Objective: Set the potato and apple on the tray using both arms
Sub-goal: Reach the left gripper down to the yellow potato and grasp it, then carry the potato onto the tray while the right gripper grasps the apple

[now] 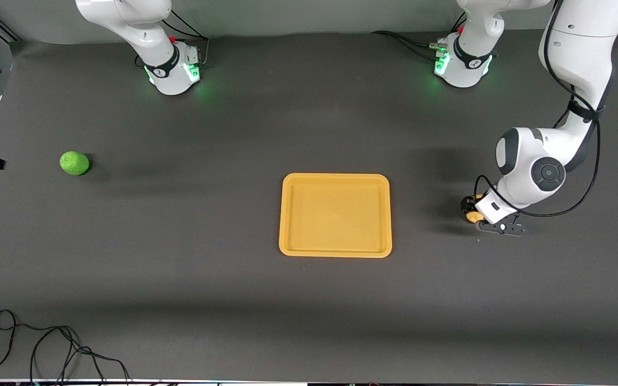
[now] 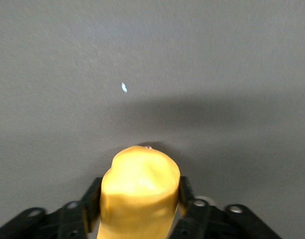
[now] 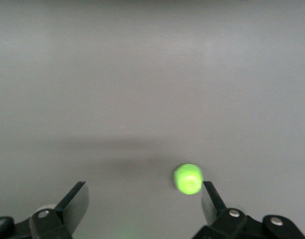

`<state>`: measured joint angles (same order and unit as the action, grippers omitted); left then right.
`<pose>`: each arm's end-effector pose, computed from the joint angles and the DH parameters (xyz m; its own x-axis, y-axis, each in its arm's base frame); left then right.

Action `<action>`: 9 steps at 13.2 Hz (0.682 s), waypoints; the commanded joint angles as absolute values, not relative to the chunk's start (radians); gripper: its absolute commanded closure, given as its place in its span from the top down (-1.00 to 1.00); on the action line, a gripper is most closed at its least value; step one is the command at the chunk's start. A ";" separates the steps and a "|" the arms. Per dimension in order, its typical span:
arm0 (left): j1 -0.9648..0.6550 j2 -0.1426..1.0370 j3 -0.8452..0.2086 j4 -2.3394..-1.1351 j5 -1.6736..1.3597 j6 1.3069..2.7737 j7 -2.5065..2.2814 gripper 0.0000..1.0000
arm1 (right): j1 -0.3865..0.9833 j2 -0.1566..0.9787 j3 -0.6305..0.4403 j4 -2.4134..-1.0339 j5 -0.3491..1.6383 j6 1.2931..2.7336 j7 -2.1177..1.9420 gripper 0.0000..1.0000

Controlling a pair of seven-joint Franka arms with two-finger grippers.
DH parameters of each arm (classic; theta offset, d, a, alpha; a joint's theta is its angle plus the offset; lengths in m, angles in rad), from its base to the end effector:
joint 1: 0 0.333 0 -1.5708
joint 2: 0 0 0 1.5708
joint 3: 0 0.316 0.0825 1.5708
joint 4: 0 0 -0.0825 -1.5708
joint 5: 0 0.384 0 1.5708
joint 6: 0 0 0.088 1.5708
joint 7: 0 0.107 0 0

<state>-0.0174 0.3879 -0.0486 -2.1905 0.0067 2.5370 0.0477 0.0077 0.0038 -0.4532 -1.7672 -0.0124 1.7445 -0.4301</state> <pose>0.5530 -0.0370 0.2034 0.9924 -0.1160 -0.0401 -0.1155 -0.9932 0.0167 0.5064 -0.2426 0.5441 0.9995 -0.0131 -0.0295 -0.0131 -0.9999 0.0017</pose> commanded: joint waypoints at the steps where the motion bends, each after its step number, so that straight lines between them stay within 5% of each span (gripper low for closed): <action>1: -0.112 0.284 -0.046 -2.114 0.005 2.324 -0.114 -1.00 | 0.026 -0.153 -0.561 -1.972 -0.090 1.833 -0.488 1.00; 3: -0.237 0.299 -0.046 -2.007 0.005 2.208 -0.292 -0.99 | 0.026 -0.259 -0.621 -2.090 -0.148 1.859 -0.488 1.00; 5: -0.342 0.336 -0.046 -1.962 -0.005 2.244 -0.392 -0.98 | 0.023 -0.394 -0.638 -2.208 -0.213 1.859 -0.483 1.00; 9: -0.501 0.438 -0.046 -1.933 -0.003 2.403 -0.590 -0.95 | 0.021 -0.404 -0.641 -2.275 -0.229 1.919 -0.476 1.00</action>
